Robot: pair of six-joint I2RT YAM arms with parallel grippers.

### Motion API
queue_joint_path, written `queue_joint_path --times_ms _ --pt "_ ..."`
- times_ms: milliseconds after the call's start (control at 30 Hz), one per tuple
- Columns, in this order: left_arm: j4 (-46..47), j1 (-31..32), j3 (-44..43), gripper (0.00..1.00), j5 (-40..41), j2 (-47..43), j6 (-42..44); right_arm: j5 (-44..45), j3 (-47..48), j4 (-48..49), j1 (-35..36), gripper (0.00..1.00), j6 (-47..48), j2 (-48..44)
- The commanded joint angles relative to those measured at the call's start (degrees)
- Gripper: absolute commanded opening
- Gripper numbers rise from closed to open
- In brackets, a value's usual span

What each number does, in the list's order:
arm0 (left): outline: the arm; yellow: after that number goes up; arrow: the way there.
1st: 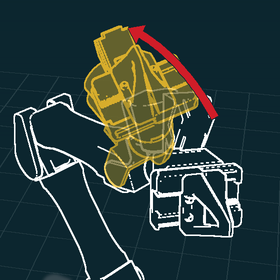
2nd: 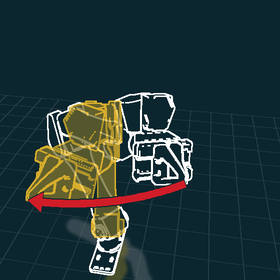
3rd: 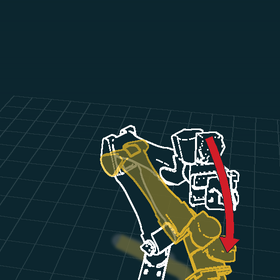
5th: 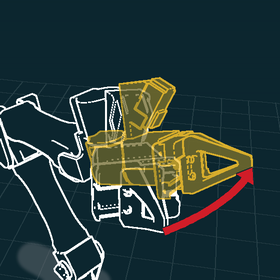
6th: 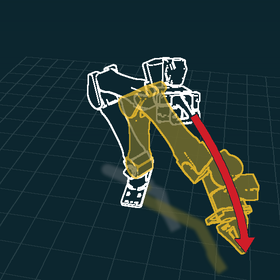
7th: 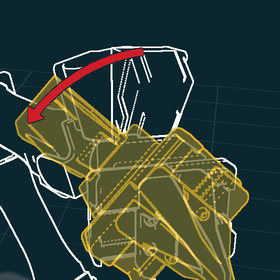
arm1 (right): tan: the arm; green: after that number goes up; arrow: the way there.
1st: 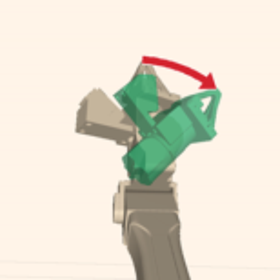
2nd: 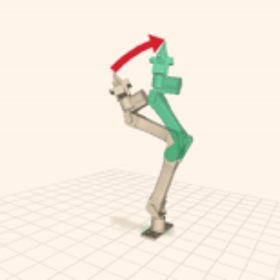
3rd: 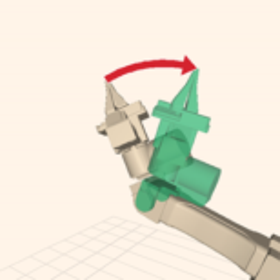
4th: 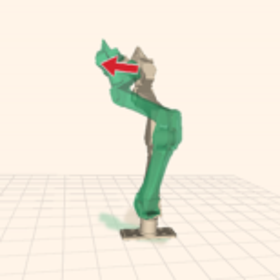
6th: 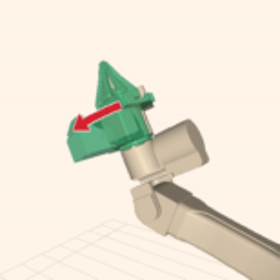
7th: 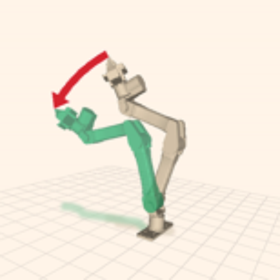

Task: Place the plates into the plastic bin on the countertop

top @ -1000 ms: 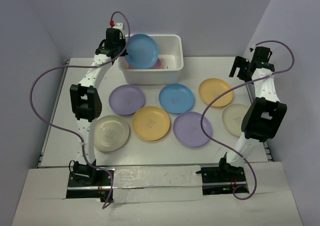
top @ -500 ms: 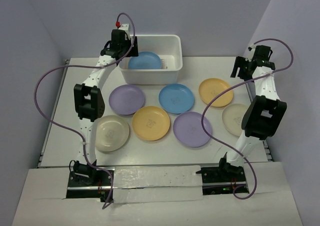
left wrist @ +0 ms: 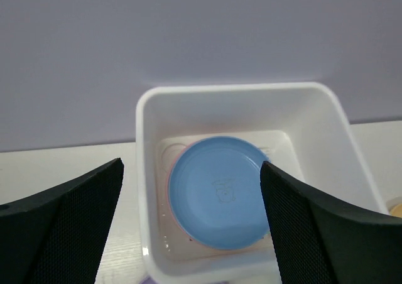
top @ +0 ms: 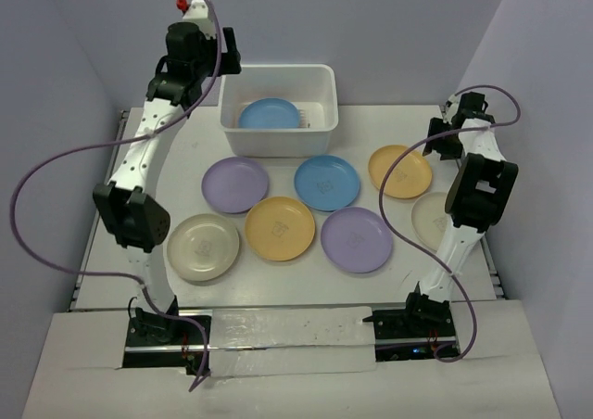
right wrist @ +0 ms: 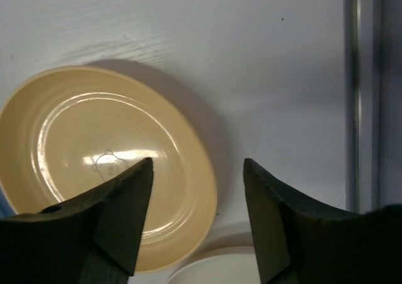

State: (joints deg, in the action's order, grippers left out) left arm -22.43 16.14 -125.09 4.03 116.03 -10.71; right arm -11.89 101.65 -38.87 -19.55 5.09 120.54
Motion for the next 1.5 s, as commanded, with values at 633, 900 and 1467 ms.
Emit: queue_joint_path --times_ms 633,900,1467 --pt "-14.9 -29.96 31.27 0.97 -21.81 -24.8 6.7 -6.94 12.36 -12.97 0.37 0.21 9.1 14.26" --pt "-16.13 -32.68 40.27 0.93 -27.97 -23.43 6.14 -13.39 13.98 -15.47 0.22 0.0 7.72 6.63" --pt "-11.13 -29.74 53.45 0.85 -35.99 -18.07 10.1 -22.49 16.38 -2.85 8.35 0.0 -15.35 -17.72"
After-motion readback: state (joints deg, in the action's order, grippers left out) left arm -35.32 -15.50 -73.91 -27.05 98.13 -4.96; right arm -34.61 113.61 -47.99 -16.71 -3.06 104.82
